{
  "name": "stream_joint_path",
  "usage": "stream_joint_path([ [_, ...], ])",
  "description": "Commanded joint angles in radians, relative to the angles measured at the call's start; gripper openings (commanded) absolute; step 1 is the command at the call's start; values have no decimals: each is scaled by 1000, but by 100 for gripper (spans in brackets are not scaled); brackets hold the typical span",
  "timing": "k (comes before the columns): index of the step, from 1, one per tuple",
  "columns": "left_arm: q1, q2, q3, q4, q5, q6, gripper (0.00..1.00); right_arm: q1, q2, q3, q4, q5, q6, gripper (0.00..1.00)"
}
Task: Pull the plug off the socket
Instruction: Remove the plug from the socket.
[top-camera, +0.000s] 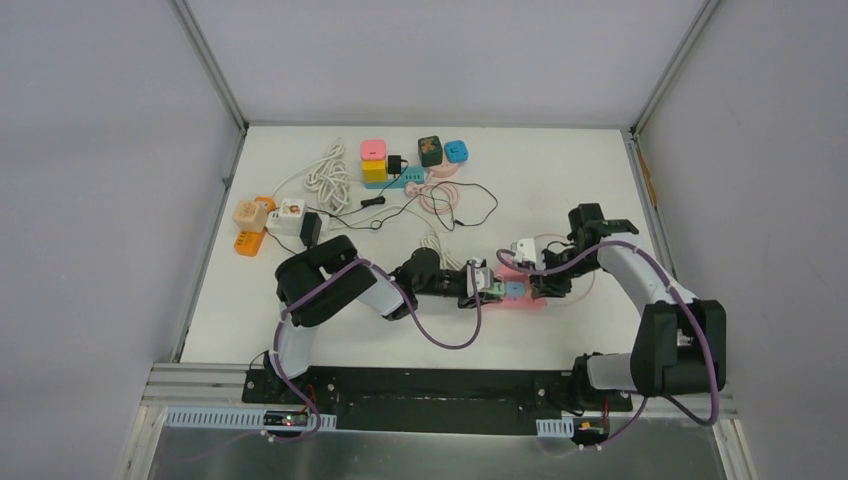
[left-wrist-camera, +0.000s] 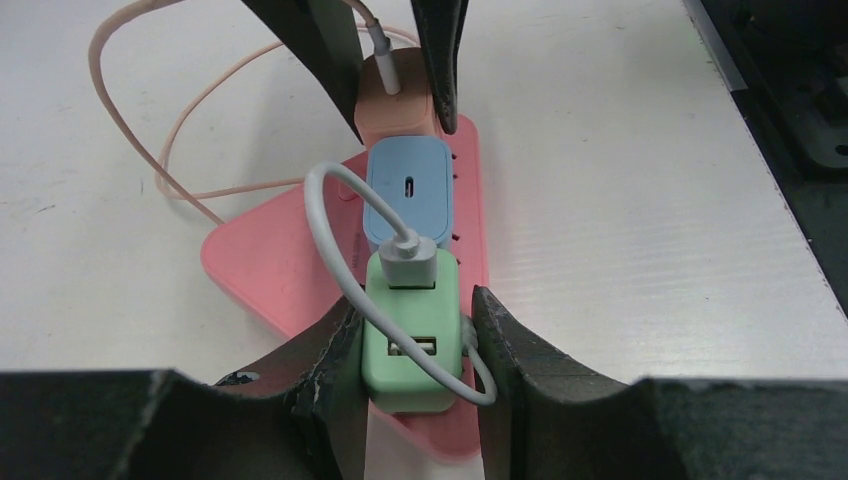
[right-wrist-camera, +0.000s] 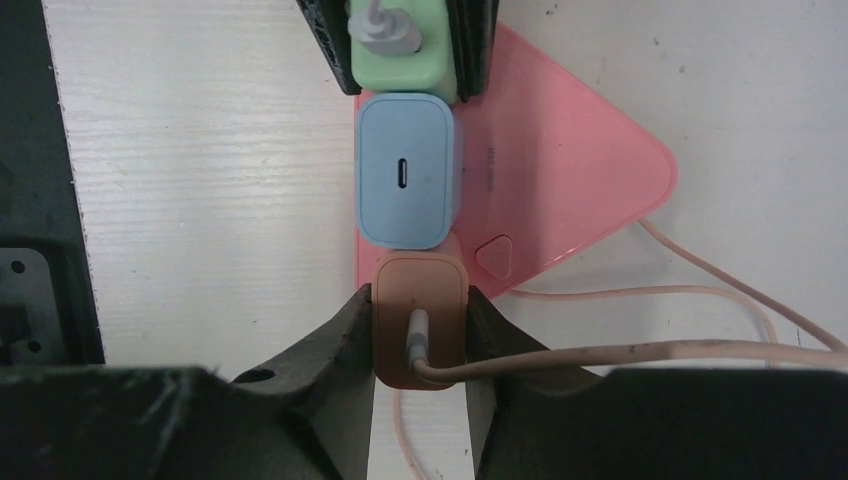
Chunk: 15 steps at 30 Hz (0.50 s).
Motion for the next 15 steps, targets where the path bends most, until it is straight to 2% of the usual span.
stream_joint_path([
  [1,11,8,-2,-98,-14,23,0,28,-166,-113,24,-12,-82,0],
  [4,11,8,1,-102,-13,23,0,45,-204,-132,46,-23,-70,0],
  [8,10,10,2,-106,-13,23,0,39,-28,44,-90,-79,83,0],
  [11,10,9,2,-106,-12,23,0,27,70,99,-176,-95,70,0],
  [13,11,9,3,-106,-12,23,0,26,61,75,-150,-77,67,0],
  [15,10,10,3,-107,-12,24,0,33,-14,19,-84,-40,21,0],
])
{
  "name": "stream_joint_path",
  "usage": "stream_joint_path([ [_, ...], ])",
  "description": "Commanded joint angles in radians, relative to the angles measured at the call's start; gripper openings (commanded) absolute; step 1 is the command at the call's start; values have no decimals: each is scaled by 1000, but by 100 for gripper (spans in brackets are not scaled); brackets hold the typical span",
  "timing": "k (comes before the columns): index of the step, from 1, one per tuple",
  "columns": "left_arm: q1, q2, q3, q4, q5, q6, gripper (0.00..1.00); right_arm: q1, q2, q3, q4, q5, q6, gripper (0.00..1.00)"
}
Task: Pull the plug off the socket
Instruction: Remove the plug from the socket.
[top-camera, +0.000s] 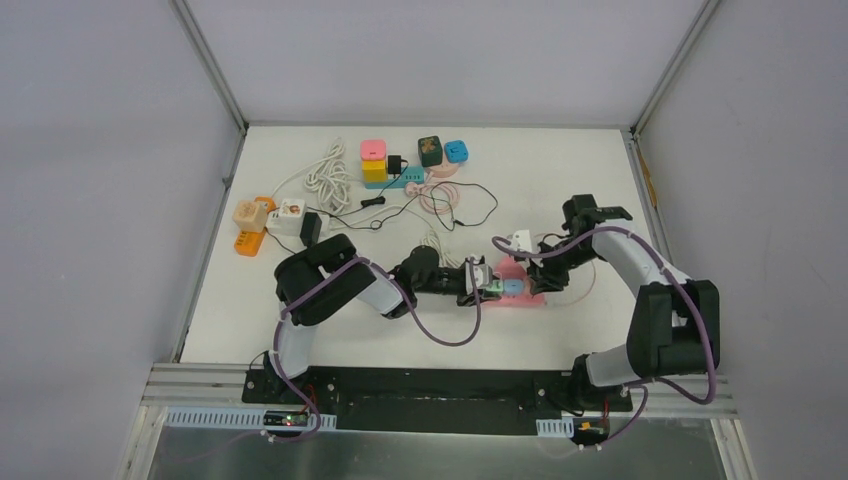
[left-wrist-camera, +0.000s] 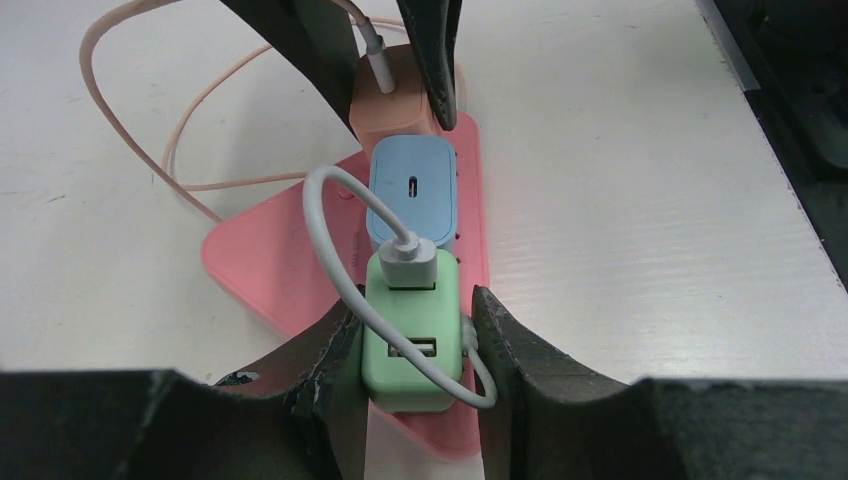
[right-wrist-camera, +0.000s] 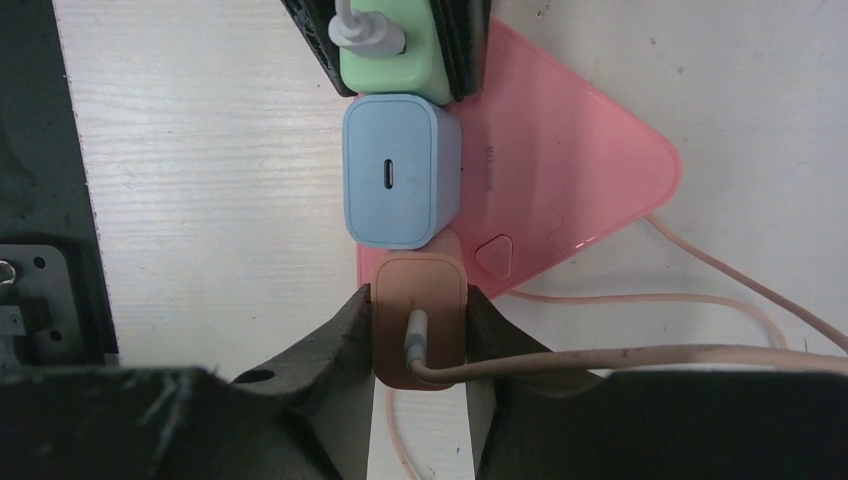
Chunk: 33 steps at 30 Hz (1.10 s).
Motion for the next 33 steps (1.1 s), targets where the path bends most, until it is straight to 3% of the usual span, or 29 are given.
stream_joint_path([
  [1,2,9,-1,-97,-13,24,0,17,-136,-111,0,-40,-44,0],
  [5,1,10,0,-97,-12,24,0,23,-275,-207,106,-36,-79,0],
  [9,2,10,0,-98,-12,24,0,17,-132,-60,-44,-100,-8,0],
  [13,1,10,-1,-98,-13,24,0,10,-39,-6,-63,-77,83,0],
  [33,2,7,-1,-99,-10,25,0,-1,-3,24,-101,-63,100,0],
])
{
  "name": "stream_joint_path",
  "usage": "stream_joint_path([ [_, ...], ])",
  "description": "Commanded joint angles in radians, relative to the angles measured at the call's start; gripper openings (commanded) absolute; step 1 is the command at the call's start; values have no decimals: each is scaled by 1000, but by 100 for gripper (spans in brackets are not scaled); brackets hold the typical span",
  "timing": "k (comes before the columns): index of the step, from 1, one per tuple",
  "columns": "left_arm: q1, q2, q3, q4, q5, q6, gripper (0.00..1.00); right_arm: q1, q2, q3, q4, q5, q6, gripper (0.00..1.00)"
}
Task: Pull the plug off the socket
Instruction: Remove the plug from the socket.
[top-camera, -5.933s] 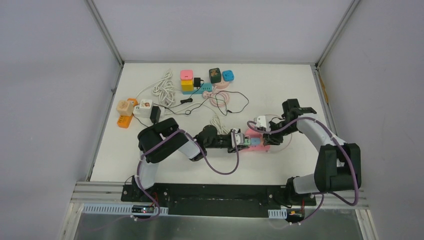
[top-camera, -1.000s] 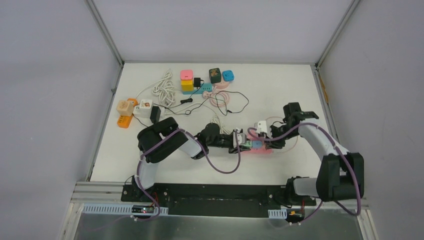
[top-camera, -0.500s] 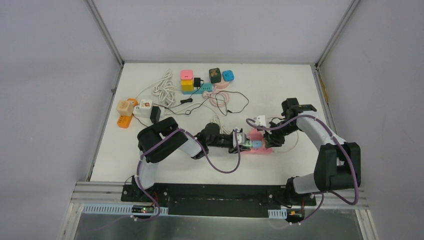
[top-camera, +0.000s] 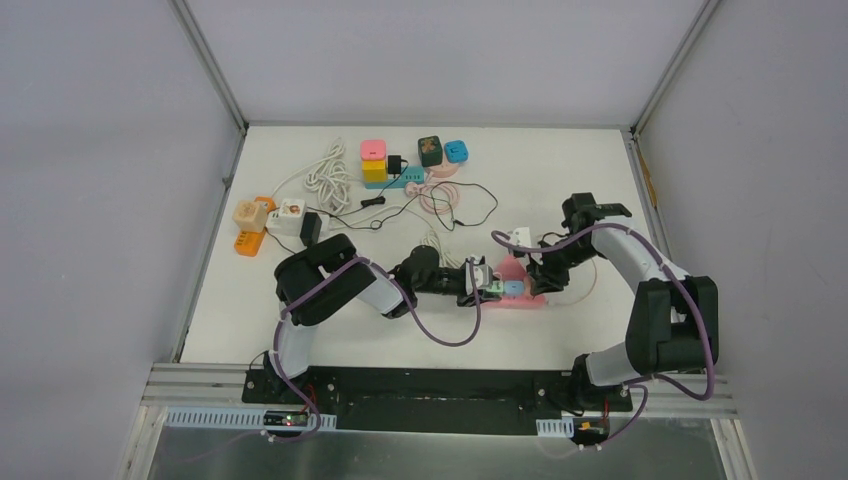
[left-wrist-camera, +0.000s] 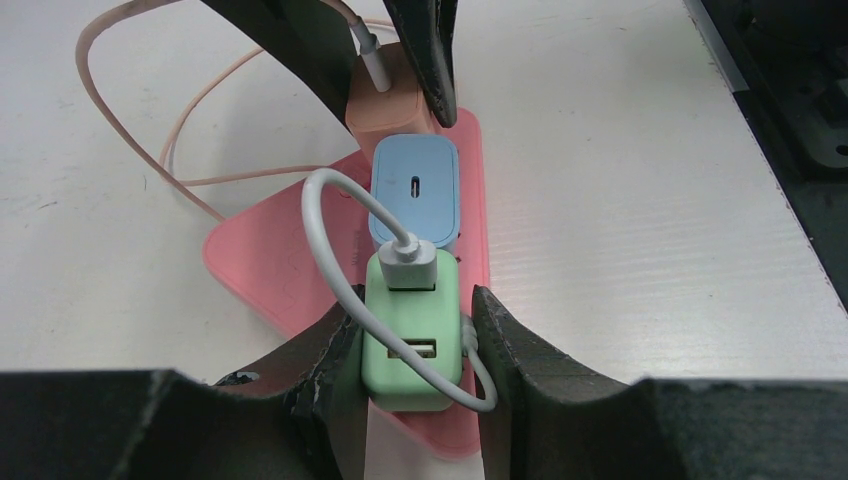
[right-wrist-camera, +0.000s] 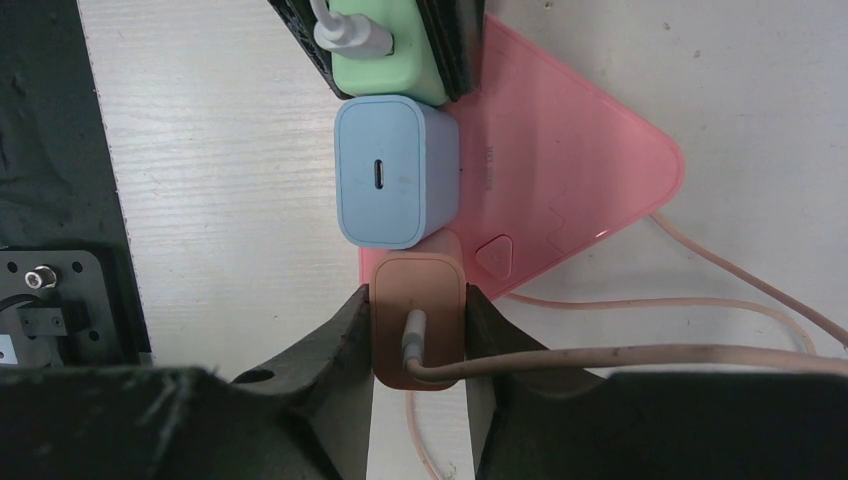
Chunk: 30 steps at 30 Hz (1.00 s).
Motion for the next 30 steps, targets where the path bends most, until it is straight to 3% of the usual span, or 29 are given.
stream_joint_path([
  [1,-1,6,-6,-97,-13,26,0,-2,-26,1,-65,-61,60,0],
  [12,0,8,-3,-98,-12,26,0,4,-245,-171,120,-31,-30,0],
  [25,0,6,-6,-99,-11,28,0,-52,7,34,-147,-125,-3,0],
  [30,-1,5,-6,-98,-10,27,0,-51,-87,-49,-44,-73,1,0],
])
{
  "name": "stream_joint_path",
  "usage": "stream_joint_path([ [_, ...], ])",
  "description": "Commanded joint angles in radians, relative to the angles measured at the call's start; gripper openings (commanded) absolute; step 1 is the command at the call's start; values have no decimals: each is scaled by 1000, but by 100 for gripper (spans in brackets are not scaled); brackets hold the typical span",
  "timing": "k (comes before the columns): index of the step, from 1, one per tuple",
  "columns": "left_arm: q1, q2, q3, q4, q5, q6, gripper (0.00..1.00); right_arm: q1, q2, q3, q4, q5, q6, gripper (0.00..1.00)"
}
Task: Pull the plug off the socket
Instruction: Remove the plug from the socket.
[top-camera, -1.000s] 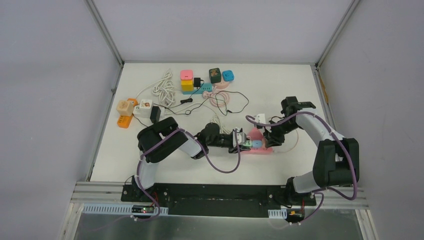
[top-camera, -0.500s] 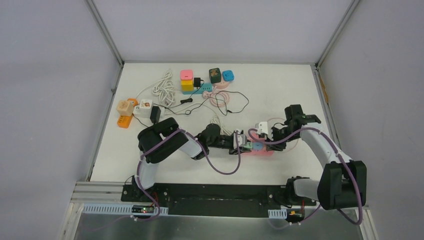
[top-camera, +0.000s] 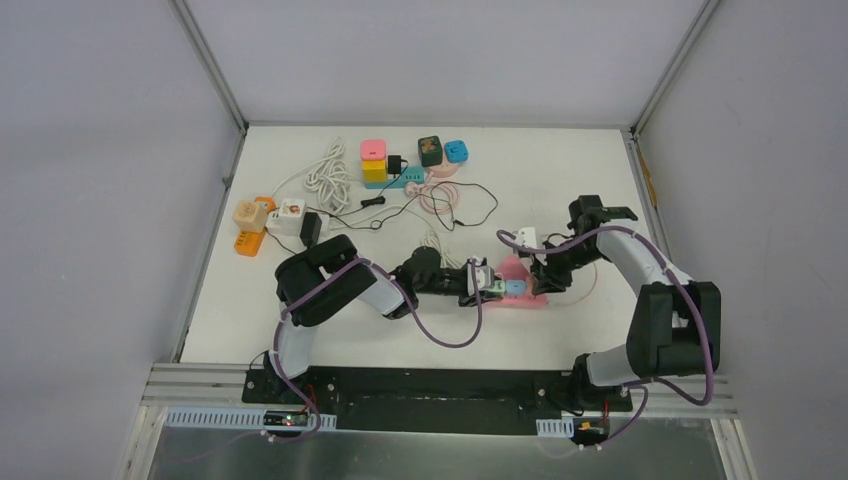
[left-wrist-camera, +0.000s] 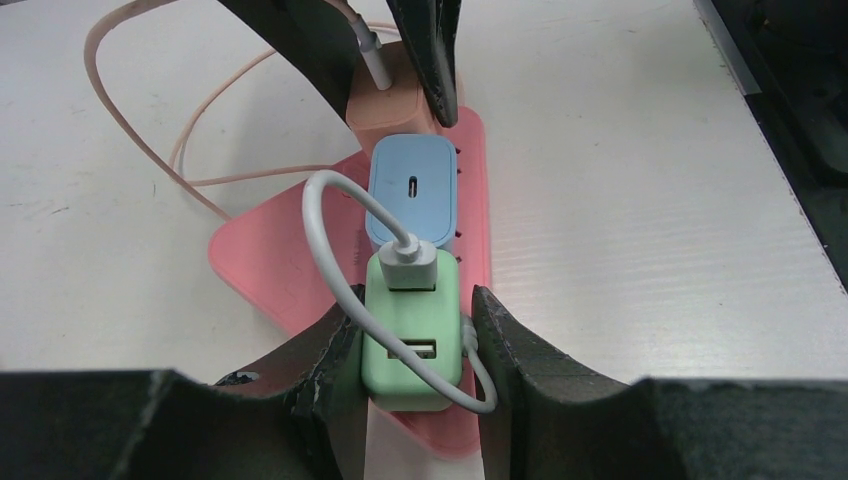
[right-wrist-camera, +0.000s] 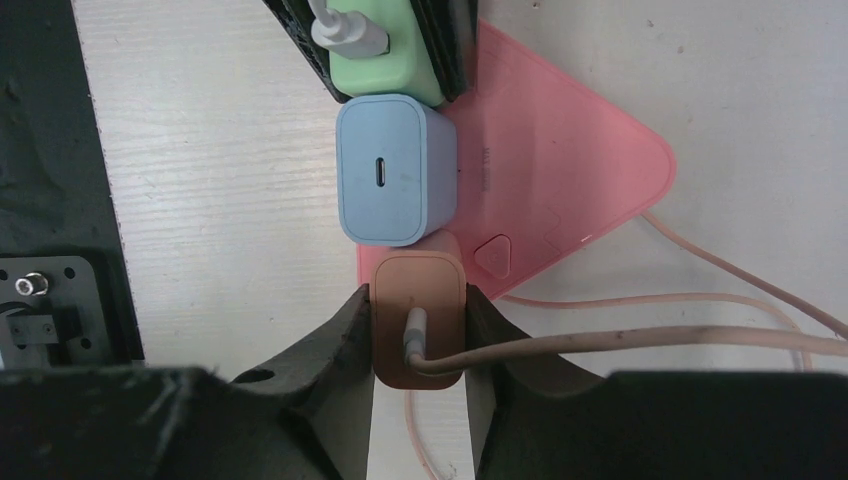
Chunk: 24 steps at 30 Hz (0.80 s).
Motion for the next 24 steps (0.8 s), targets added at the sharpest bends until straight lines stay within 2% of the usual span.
stream_joint_path([
  [1,5,7,-9,-100,-11,19,0,-3,-124,-69,0,-29,23,0],
  [6,4,7,-3,-108,-7,18,0,44,-261,-175,136,47,7,0],
  [9,3,7,-2,-113,-6,18,0,56,-269,-176,156,53,40,0],
  [12,5,7,-1,-117,-6,19,0,52,-203,-109,101,12,94,0],
  [19,4,4,-3,-116,-6,21,0,-21,-33,30,-96,-102,96,0],
  [21,4,3,-3,-115,-7,21,0,-39,-40,27,-110,-105,69,0],
  [24,4,4,-3,-115,-7,21,0,-26,-125,-52,-29,-57,36,0],
])
